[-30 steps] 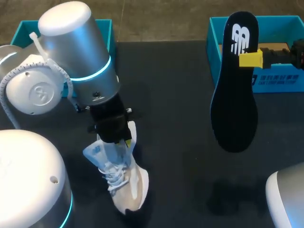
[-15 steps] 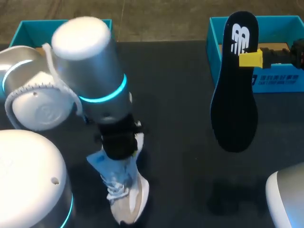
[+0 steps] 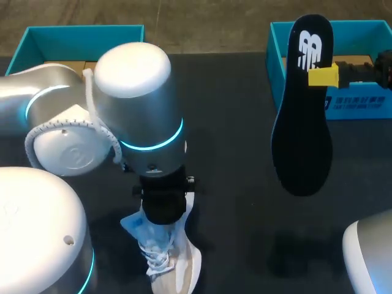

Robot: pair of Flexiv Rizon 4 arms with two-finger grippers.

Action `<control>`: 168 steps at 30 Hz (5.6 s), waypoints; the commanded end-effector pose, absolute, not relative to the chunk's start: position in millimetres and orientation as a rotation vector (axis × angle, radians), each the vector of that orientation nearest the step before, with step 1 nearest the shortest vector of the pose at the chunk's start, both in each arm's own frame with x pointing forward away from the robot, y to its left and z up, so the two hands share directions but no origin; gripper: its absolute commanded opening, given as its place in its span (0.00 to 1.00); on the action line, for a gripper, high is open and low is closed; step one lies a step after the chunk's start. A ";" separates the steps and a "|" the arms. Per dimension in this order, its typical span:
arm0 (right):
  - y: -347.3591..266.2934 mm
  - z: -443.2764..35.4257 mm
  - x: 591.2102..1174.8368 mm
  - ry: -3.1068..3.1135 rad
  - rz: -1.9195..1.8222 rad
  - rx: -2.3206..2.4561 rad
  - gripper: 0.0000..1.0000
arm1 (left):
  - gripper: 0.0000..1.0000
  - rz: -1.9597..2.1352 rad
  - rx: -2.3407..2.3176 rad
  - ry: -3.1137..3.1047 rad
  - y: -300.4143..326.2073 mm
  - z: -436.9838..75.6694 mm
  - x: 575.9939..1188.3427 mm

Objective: Take the shoe out of the shoebox, open the shoe tongue, remove and reinsert the insole, then place the shoe into the shoebox

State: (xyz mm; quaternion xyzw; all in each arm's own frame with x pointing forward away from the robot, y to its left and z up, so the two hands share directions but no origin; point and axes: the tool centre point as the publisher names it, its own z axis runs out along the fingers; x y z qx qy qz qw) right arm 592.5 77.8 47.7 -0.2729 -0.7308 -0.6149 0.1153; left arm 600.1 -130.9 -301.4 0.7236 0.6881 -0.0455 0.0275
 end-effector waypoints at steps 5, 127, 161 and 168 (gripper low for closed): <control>79.9 49.8 596.2 -2.144 -1.792 -0.798 0.00 | 0.00 -0.166 2.268 2.104 -143.1 -326.3 605.9; 79.9 49.8 596.2 -2.144 -1.792 -0.798 0.00 | 1.00 -0.985 1.427 1.217 -95.7 -190.2 684.1; 109.4 32.2 688.8 -1.912 -1.544 -0.908 0.00 | 1.00 -1.011 1.300 1.038 -111.3 -136.2 724.4; 109.4 32.2 688.8 -1.912 -1.544 -0.908 0.00 | 1.00 -1.011 1.300 1.038 -111.3 -136.2 724.4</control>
